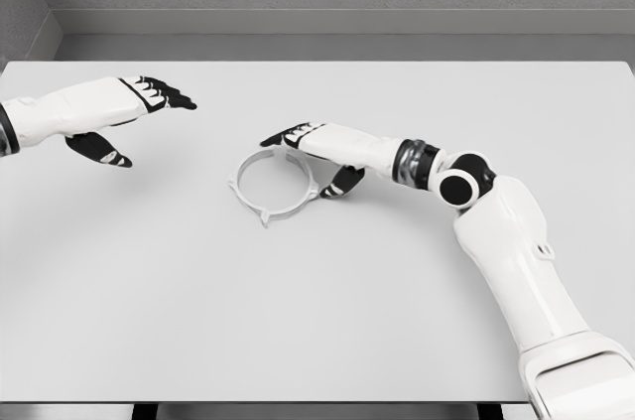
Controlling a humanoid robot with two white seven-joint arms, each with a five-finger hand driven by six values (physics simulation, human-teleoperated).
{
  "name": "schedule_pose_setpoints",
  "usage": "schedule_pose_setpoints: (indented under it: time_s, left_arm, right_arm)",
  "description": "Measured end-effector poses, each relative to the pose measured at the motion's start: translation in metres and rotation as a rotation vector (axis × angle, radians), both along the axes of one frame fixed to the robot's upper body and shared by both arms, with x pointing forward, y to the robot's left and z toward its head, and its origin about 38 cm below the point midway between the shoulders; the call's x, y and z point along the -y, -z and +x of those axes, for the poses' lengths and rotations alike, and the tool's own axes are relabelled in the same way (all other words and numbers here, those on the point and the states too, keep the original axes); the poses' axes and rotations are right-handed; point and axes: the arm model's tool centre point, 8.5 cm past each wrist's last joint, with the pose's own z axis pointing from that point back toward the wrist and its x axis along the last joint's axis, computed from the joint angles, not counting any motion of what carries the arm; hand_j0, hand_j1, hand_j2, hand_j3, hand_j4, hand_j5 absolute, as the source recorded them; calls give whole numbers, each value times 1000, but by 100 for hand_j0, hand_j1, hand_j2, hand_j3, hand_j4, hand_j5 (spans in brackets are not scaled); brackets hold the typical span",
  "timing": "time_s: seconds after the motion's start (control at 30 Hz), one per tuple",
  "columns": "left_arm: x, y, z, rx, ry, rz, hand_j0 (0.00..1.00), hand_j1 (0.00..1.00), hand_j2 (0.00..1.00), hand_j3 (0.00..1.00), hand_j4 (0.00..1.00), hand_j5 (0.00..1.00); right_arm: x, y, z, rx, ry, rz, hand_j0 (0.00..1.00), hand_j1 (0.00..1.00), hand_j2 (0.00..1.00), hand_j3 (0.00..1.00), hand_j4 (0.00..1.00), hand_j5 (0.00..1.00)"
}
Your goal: Assemble PVC drainage pipe clamps
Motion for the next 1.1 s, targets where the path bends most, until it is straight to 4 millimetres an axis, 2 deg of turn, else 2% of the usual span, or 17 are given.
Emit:
schedule_pose_setpoints:
  time_s: [0.1, 0.17, 0.23, 0.37, 0.43, 0.5, 0.53, 0.67, 0.87, 0.97, 1.1]
  left_arm:
    - [0, 1, 0, -2, -1, 0, 100, 100, 100, 100, 100, 100]
    - [0, 1, 0, -3, -1, 0, 100, 100, 100, 100, 100, 100]
    - [0, 1, 0, -3, -1, 0, 100, 100, 100, 100, 100, 100]
    - [0, 2, -1, -5, 0, 0, 100, 100, 100, 100, 100, 100]
    - [0, 2, 0, -4, 1, 1, 100, 100, 100, 100, 100, 100]
    - [1, 1, 0, -4, 1, 1, 100, 100, 100, 100, 100, 100]
    - [1, 0, 0, -3, 3, 2, 100, 100, 100, 100, 100, 100]
    - [3, 4, 0, -19, 8, 13, 100, 100, 100, 100, 100, 100]
    - [6, -10, 9, 2, 11, 19, 100, 100, 100, 100, 100, 100]
    - [17, -8, 19, -4, 14, -13, 100, 100, 100, 100, 100, 100]
    - [41, -3, 36, 2, 22, -30, 100, 100, 100, 100, 100, 100]
  right_arm:
    - [5, -12, 7, 22, 9, 5, 100, 100, 100, 100, 100, 100]
    - [17, -19, 13, 33, 38, 15, 100, 100, 100, 100, 100, 100]
    - [33, -29, 20, 51, 75, 26, 100, 100, 100, 100, 100, 100]
    - [71, -34, 28, 60, 150, 25, 100, 100, 100, 100, 100, 100]
    - [100, -41, 33, 71, 210, 33, 100, 100, 100, 100, 100, 100]
    - [129, -65, 43, 110, 267, 36, 100, 100, 100, 100, 100, 100]
    - [146, -66, 45, 108, 296, 27, 100, 100, 100, 100, 100, 100]
    - [217, -68, 38, 90, 400, -9, 100, 100, 100, 100, 100, 100]
    - [289, -58, 23, 24, 528, -20, 100, 100, 100, 100, 100, 100]
    - [311, -64, 19, 27, 572, -13, 100, 100, 100, 100, 100, 100]
    - [319, -73, 19, 42, 588, -8, 100, 100, 100, 100, 100, 100]
